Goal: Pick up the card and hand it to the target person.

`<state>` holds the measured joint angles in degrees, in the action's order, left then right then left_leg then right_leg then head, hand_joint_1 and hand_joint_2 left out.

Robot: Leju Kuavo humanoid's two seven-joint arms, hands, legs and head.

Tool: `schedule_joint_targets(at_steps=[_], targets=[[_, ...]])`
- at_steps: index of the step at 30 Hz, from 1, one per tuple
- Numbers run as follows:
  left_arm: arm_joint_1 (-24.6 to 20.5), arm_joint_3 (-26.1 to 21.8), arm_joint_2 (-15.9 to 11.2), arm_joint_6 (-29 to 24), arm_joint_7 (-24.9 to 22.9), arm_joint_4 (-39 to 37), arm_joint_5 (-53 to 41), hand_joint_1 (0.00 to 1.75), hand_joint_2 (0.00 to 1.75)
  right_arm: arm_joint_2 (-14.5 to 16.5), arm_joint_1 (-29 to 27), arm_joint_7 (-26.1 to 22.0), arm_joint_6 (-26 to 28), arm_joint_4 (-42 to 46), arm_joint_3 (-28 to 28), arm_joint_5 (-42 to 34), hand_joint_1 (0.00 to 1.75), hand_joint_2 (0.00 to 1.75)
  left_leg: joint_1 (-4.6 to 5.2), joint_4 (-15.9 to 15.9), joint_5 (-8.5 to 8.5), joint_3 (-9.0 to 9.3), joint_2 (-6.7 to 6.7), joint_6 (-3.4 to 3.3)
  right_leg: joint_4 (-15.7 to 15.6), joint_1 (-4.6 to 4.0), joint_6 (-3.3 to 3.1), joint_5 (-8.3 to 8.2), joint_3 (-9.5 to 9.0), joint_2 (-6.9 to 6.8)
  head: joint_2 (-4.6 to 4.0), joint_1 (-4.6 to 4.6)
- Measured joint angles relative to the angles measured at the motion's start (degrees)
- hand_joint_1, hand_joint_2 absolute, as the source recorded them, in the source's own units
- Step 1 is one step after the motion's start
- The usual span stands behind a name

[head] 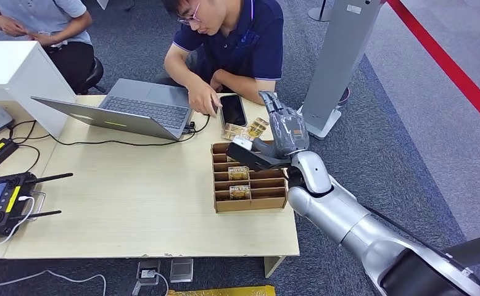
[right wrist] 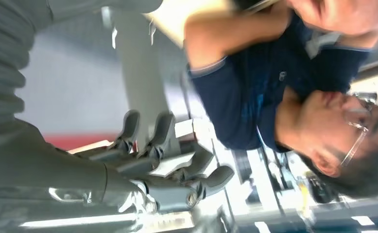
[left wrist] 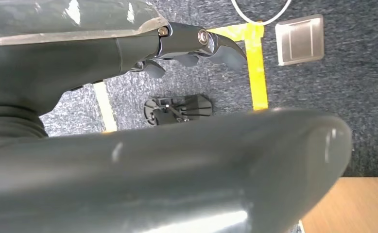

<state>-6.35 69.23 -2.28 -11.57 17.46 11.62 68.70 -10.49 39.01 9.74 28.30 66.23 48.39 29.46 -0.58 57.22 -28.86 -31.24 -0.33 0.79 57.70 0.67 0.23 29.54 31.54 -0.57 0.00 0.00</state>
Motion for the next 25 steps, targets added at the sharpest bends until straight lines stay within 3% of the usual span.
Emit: schedule_joint_targets(at_steps=[4, 8, 12, 15, 25], targets=[[0.0, -0.6, -0.4, -0.1, -0.2, 0.1, 0.7, 0.00, 0.00, -3.5, -7.2, -4.6, -1.1, 9.4, -3.5, -13.2, 0.00, 1.75, -0.04, 0.0, 0.01, 0.03, -0.27, -0.02, -0.1, -0.04, 0.01, 0.05, -0.13, -0.29, 0.00, 0.00], [0.0, -0.7, -0.4, -0.1, -0.1, 0.1, 0.8, 0.00, 0.00, -3.8, -9.0, -6.9, -2.1, 11.0, -4.7, -18.2, 0.00, 1.75, 0.00, 0.1, -0.01, -0.08, -0.16, -0.01, 0.0, 0.00, 0.02, 0.05, 0.03, -0.19, 0.00, 0.00], [0.0, -0.8, -0.6, -0.1, 0.2, 0.2, 1.0, 0.00, 0.00, -6.0, -15.7, -12.9, -5.6, 17.3, -7.5, -31.4, 0.00, 1.75, -0.02, 0.0, 0.02, -0.05, -0.24, 0.00, 0.0, -0.02, 0.00, 0.04, -0.01, -0.23, 0.00, 0.00], [0.0, -0.8, -0.6, -0.1, 0.1, 0.2, 1.1, 0.00, 0.00, -7.1, -20.5, -14.5, -8.7, 19.5, -8.0, -36.1, 0.00, 1.75, -0.03, 0.0, 0.03, 0.03, -0.37, 0.00, -0.1, -0.02, 0.01, 0.08, -0.11, -0.39, 0.00, 0.00], [0.0, -1.5, -0.5, -0.8, 0.0, 0.2, 1.8, 0.00, 0.00, -3.9, -26.9, -20.2, -14.1, 13.3, -10.6, -44.5, 0.00, 1.75, -0.01, 0.0, 0.02, 0.04, -0.15, 0.01, -0.1, -0.01, 0.00, 0.01, -0.07, -0.16, 0.00, 0.00]])
